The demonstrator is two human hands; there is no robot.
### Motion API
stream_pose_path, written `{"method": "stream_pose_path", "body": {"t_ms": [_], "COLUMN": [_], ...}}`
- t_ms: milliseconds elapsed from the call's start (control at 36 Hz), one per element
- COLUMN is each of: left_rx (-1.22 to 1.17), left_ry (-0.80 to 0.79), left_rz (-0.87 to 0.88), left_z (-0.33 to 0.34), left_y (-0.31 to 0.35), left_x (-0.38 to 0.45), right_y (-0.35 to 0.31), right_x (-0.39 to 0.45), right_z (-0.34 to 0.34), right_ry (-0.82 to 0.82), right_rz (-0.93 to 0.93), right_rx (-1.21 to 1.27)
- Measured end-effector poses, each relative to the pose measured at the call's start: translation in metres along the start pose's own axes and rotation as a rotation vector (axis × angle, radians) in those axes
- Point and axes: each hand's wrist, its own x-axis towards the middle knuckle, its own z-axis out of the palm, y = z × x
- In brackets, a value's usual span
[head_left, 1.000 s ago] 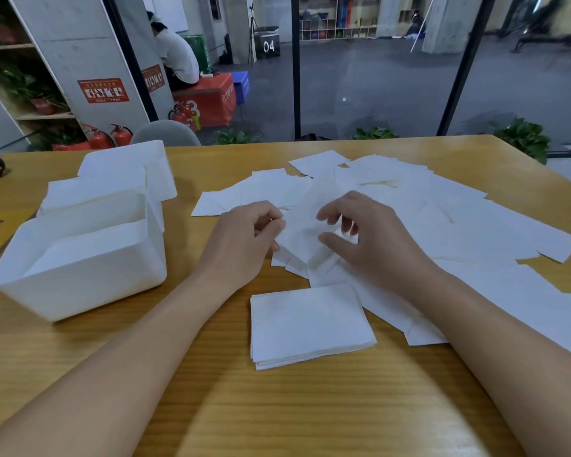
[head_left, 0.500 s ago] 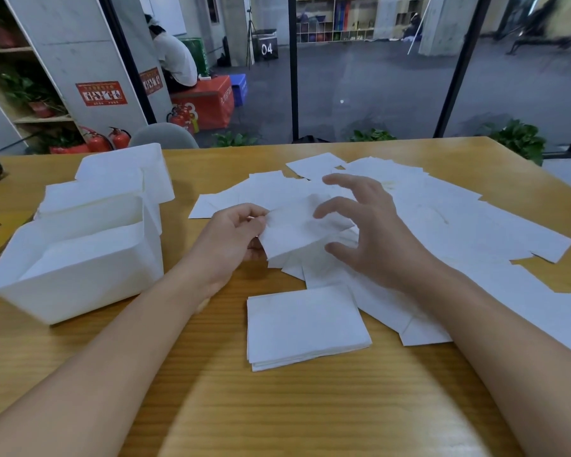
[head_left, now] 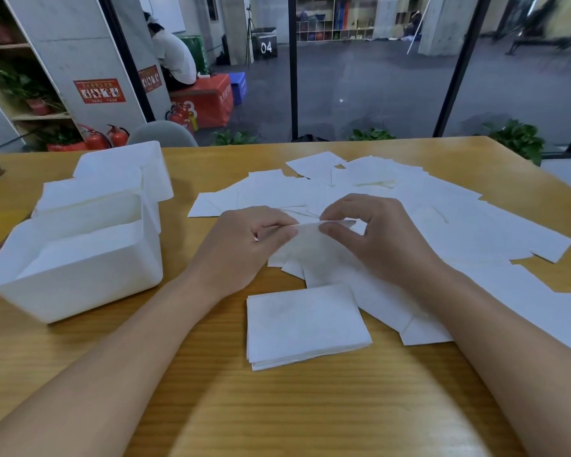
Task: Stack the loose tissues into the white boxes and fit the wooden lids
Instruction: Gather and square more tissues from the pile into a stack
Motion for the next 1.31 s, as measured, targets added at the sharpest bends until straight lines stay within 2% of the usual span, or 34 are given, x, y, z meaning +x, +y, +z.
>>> {"method": "stream_pose_path", "body": {"t_ms": [111,167,222,333,389,500,778,861,917,972,1028,1167,1306], "left_rx": [-0.051,-0.143,-0.26,-0.356,-0.334,-0.266,-0.09,0.028,0.079,0.102,0.089,0.094,0.158], "left_ry": [0.075,0.039,-0.114,-0.642,-0.766,-0.836,-0.896,-0.831,-0.688,-0.517,-0.384,-0.234,-0.202], "left_rz": [0.002,-0.037,-0.143,-0.422,-0.48,-0.508,-0.485,-0.423,-0.397,-0.367,-0.325,-0.277,-0.317], "left_z": [-0.011,-0.02,-0.029,-0.044,-0.046,-0.045,-0.045,-0.044,-0.042,-0.038,-0.032,-0.008,0.006], "left_y": [0.005,0.009,0.01,0.008,0.008,0.009,0.008,0.005,0.001,-0.003,-0.006,-0.012,-0.017], "left_x": [0.003,0.005,0.007,0.003,0.001,-0.001,-0.002,0.001,0.003,0.005,0.005,0.003,0.001], "right_y": [-0.003,-0.007,-0.008,-0.007,-0.009,-0.011,-0.013,-0.009,-0.006,-0.004,-0.002,0.002,0.003], "right_x": [0.002,0.005,0.006,0.002,-0.001,-0.006,-0.007,-0.003,-0.001,-0.002,-0.003,-0.005,-0.005], "right_z": [-0.01,-0.019,-0.027,-0.038,-0.037,-0.029,-0.02,-0.021,-0.018,-0.013,-0.006,0.003,0.007], "right_ry": [-0.024,-0.086,-0.165,-0.51,-0.654,-0.737,-0.74,-0.552,-0.383,-0.31,-0.34,-0.365,-0.393], "right_rz": [0.038,0.058,0.109,0.262,0.281,0.296,0.288,0.242,0.191,0.144,0.121,0.054,-0.006], "right_rx": [0.125,0.219,0.277,0.271,0.242,0.19,0.003,-0.033,-0.063,-0.106,-0.121,-0.109,-0.125]}}
